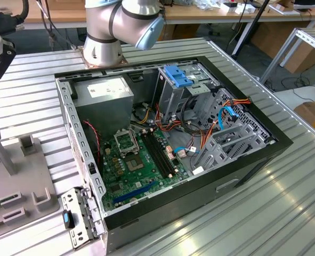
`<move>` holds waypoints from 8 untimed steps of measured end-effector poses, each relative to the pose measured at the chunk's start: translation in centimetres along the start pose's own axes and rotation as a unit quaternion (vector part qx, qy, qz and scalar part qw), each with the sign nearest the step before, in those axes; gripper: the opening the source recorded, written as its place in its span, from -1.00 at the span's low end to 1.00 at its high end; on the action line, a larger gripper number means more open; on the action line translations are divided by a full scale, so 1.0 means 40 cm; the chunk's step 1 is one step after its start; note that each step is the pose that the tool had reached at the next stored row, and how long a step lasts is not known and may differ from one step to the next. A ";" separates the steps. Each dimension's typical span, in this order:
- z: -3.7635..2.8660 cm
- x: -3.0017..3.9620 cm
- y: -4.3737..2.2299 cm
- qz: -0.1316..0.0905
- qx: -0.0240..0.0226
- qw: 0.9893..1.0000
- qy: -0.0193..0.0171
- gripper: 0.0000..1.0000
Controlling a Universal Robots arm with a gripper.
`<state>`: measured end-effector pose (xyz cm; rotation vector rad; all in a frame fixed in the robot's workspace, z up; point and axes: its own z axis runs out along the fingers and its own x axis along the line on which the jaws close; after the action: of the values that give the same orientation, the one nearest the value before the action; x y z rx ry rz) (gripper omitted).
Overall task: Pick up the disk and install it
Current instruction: 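Reach for the disk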
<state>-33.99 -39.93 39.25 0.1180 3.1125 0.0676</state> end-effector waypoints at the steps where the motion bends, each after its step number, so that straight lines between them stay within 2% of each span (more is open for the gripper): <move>1: 0.000 0.003 0.000 0.000 0.000 1.000 0.000 -0.79; 8: -0.001 0.024 -0.002 0.000 0.000 1.000 0.000 -0.79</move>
<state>-34.95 -39.93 39.25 0.1180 3.1125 0.0677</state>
